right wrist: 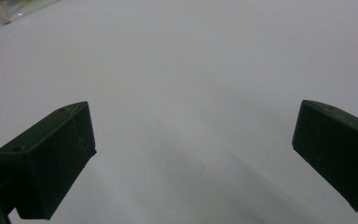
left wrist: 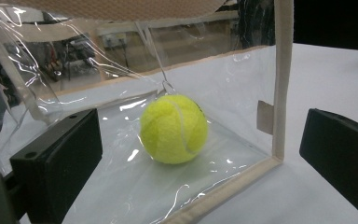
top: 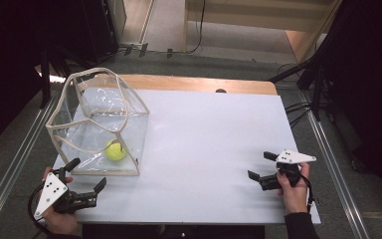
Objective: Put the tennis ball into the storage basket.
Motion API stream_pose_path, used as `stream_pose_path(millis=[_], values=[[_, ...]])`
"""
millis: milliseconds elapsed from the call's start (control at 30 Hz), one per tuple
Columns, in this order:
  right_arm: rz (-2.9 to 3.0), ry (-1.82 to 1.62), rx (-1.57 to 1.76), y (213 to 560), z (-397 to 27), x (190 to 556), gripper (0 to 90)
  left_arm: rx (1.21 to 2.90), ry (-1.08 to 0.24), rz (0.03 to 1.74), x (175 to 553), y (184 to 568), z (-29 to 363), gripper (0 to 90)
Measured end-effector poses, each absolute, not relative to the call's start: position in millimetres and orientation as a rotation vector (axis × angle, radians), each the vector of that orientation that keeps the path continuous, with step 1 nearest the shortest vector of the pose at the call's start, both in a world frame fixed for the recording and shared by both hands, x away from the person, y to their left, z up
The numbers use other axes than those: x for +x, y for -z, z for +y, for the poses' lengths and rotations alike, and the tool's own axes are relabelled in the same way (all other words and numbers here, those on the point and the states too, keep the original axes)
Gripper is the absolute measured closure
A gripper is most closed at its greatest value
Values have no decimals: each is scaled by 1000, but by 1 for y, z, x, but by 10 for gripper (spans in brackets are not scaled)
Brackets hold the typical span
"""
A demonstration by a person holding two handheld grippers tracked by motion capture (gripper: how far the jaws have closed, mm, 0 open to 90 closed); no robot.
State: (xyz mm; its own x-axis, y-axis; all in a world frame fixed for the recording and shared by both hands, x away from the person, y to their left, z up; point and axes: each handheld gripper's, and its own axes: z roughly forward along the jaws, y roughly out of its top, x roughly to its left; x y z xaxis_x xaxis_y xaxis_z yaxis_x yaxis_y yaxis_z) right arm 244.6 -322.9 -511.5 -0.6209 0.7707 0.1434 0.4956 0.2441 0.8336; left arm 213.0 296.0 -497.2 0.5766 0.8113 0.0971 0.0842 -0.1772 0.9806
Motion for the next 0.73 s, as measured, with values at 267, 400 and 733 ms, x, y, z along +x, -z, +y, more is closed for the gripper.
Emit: stream_pose_path(millis=[267,400,733], values=[[2076,-1391,1202,521,-342,227,0,1639,-773,755,214,497,296,0],[2006,-1424,1188,521,-345,222,0,1641,-770,750,214,496,297,0],[2010,-1390,1203,523,-343,225,0,1643,-766,754,214,496,296,0]])
